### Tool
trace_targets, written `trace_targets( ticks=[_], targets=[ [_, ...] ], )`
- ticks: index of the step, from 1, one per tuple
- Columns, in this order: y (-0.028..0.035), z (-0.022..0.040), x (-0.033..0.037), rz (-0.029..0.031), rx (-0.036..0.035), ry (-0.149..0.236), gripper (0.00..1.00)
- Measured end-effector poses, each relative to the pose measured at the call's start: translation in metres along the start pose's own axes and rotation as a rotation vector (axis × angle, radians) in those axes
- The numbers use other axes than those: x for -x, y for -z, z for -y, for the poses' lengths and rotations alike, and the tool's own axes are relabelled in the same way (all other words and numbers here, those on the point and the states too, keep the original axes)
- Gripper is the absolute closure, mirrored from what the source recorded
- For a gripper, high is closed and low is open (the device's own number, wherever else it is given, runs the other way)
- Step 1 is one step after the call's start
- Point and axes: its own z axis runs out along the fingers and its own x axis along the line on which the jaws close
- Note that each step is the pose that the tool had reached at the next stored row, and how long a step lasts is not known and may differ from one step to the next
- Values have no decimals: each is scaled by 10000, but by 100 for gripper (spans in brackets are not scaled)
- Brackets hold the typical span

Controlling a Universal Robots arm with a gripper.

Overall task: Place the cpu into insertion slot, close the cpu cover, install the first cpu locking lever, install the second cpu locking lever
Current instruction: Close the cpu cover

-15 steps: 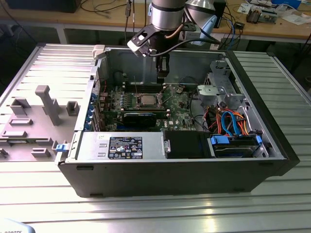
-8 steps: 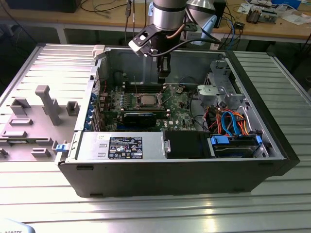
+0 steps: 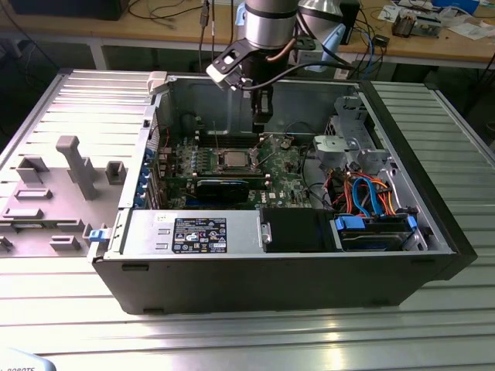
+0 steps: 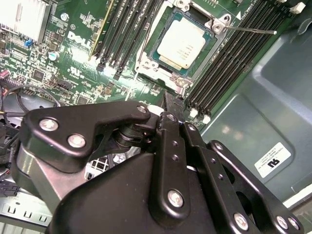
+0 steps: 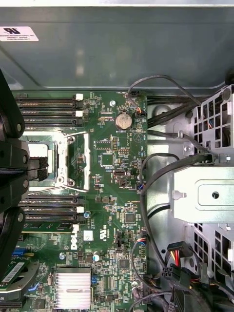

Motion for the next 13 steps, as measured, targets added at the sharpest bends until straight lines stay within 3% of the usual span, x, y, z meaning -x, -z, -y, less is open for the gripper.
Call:
trace_targets(
  ticks=[13],
  targets=[
    [0,-27,0,1,0,0,89]
  ],
)
